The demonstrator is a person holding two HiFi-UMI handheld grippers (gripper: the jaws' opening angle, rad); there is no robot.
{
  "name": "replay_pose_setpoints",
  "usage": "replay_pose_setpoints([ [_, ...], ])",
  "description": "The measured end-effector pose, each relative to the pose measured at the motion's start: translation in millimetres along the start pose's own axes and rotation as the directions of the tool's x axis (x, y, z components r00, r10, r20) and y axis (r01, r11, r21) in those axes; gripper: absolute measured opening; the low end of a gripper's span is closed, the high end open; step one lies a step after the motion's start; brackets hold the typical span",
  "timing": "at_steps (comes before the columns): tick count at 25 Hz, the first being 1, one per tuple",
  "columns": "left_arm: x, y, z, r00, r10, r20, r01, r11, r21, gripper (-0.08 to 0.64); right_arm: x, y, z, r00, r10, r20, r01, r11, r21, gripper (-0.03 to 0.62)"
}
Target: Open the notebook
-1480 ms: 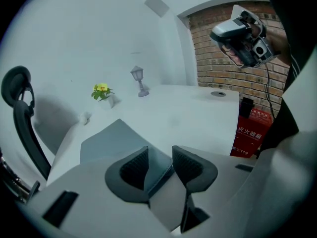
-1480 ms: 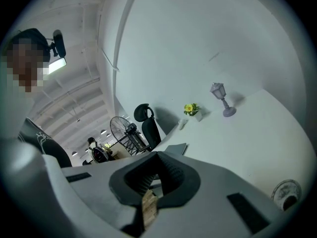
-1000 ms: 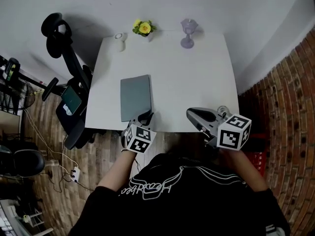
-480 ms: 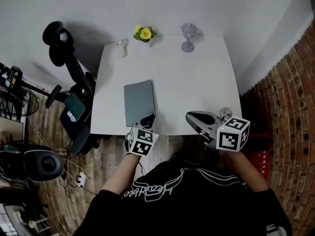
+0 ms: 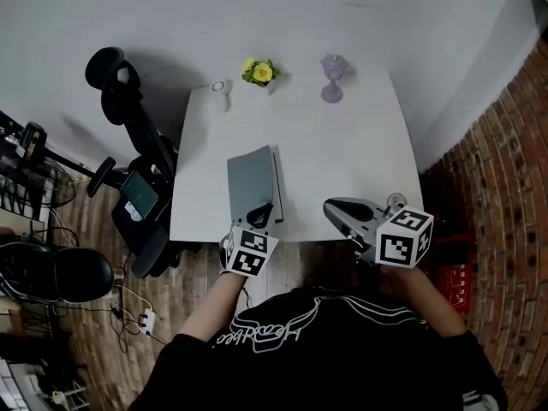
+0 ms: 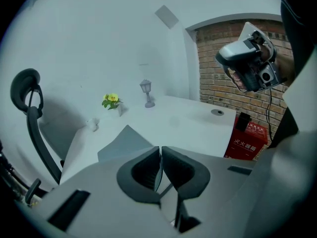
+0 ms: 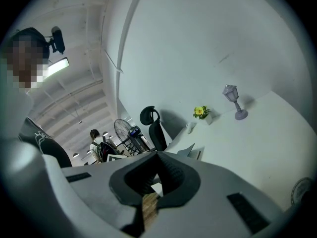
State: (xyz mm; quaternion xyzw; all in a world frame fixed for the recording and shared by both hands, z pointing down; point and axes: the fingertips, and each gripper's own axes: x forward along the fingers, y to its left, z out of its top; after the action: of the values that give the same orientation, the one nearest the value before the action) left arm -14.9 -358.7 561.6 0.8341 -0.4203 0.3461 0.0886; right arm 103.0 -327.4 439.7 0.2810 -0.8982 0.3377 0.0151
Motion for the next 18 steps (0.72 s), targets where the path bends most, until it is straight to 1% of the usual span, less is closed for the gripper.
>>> replay_pose_setpoints([
  [7, -19.4, 14.5, 4.7, 1.000, 0.002, 0.018, -0.002, 1.000, -0.020, 0.041, 12.0, 18.8, 5.7, 1.000, 0.007, 0.004, -0.007, 1.000, -0.019, 0.000],
  [13, -37.6, 28.0, 8.0, 0.999, 0.016, 0.036, -0.015, 0.999, -0.028, 0.040, 22.0, 36.4, -1.9, 0.999, 0.026, -0.025, -0.027, 0.998, -0.056, 0.000],
  [15, -44.1, 33.0, 8.2, 0.999, 0.024, 0.047, -0.021, 0.999, -0.046, 0.040, 25.5, 36.3, -5.0, 0.999, 0.022, -0.030, -0.024, 0.998, -0.057, 0.000],
  [18, -53.8, 42.2, 7.8, 0.997, 0.041, 0.068, -0.034, 0.995, -0.092, 0.040, 32.6, 33.8, -12.7, 0.999, 0.017, -0.042, -0.019, 0.999, -0.036, 0.000],
])
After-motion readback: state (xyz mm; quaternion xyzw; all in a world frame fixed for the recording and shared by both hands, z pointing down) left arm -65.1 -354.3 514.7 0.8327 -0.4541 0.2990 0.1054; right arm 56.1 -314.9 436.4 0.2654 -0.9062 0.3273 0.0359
